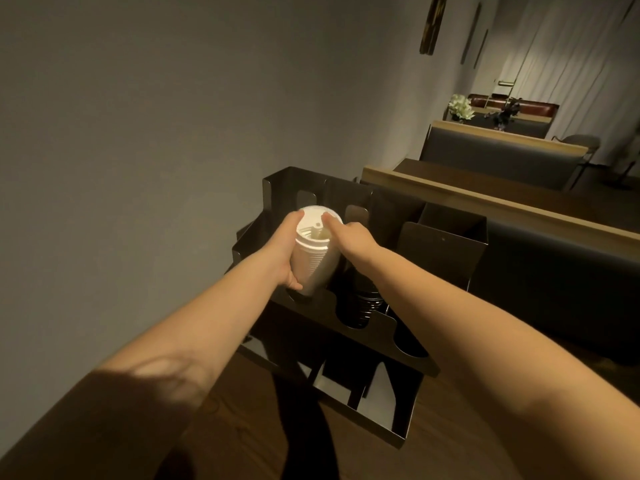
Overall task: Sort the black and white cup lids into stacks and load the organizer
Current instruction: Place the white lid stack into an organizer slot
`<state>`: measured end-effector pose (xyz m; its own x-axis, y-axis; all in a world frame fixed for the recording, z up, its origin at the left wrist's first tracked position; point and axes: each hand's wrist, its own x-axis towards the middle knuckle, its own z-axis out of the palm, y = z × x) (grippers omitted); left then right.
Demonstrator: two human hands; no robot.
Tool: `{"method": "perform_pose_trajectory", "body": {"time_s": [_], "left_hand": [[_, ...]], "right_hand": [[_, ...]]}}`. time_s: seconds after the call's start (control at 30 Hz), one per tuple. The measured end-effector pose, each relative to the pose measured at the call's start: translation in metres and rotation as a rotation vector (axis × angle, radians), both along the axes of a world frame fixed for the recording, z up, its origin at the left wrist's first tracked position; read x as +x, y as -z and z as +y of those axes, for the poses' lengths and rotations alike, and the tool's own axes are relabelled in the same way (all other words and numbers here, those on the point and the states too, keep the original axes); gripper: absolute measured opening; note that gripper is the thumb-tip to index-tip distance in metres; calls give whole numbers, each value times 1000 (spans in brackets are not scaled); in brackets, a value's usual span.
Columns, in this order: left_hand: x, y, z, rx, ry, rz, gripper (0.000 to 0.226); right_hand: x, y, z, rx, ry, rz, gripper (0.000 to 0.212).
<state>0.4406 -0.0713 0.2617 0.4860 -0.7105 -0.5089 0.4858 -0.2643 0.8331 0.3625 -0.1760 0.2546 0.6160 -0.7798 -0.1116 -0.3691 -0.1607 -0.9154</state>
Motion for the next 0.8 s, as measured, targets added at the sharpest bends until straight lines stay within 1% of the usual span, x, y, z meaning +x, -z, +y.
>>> {"method": "perform_pose_trajectory", "body": {"time_s": [0.07,0.13,0.2,0.27,0.37,0.43,0.5,0.53,0.6,0.63,0.7,0.8], "left_hand": [[3,5,-3,17,11,-14,47],[5,10,-9,75,34,-139,58],[2,8,-11,129,54,-376,56],[1,6,-14,154,81,-683,52],[4,5,-12,177,217,-1132,54],[8,4,-8,194,306,-1348,56],[12,8,-2,233,398,-1535,59],[13,11,1,276,466,-1592,60],[13,18,5,366,575,-1577,60],[15,20,5,391,602,-1565,60],[18,18,0,428,644,-1600,60],[22,19,-4,425,654,-1603,64]], "right_hand": [[3,9,1,-150,36,77,50],[4,17,3,-336,40,139,49],[6,25,3,-459,6,163,47],[4,32,1,-593,-58,218,44],[-2,35,3,-767,-124,277,46],[-6,31,5,-869,-123,239,46],[-12,29,6,-908,-184,245,46],[-16,30,8,-891,-237,282,46],[-21,37,11,-855,-311,373,47],[-20,38,11,-854,-317,399,47],[-14,34,12,-870,-299,441,47],[-10,27,14,-866,-300,524,48]]}}
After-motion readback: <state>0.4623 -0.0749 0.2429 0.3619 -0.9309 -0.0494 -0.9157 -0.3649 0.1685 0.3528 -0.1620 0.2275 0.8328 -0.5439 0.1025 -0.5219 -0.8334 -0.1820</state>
